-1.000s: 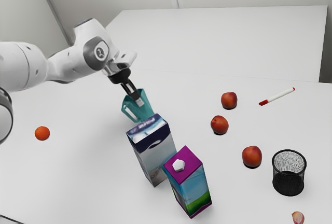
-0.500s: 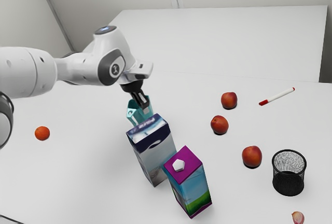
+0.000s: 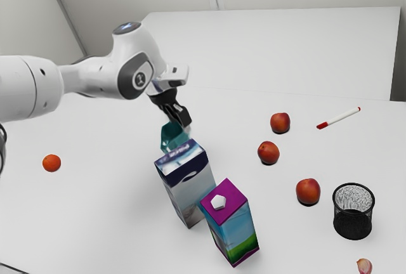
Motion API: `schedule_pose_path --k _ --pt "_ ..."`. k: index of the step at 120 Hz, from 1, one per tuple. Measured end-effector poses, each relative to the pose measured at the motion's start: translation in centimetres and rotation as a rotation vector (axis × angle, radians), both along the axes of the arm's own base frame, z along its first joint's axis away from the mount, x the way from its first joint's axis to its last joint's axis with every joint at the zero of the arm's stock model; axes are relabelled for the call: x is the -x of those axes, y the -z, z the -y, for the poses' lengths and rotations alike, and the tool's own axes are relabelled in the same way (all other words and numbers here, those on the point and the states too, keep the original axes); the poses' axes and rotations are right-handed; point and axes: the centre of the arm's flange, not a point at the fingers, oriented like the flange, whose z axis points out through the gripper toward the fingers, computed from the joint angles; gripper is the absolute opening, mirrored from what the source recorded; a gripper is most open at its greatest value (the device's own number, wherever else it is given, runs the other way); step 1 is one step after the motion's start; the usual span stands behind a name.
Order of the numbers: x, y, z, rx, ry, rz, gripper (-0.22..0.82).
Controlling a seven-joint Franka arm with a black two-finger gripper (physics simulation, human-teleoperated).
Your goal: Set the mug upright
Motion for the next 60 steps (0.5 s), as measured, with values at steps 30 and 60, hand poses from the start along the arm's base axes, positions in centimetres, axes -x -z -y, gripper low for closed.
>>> schedule_pose_path --k 30,60 --pt "-1.0 -10.4 -0.8 -0.016 -0.063 0.07 0.54" --pt "1.6 -22.7 0.5 -0.066 -0.136 0.05 0.58"
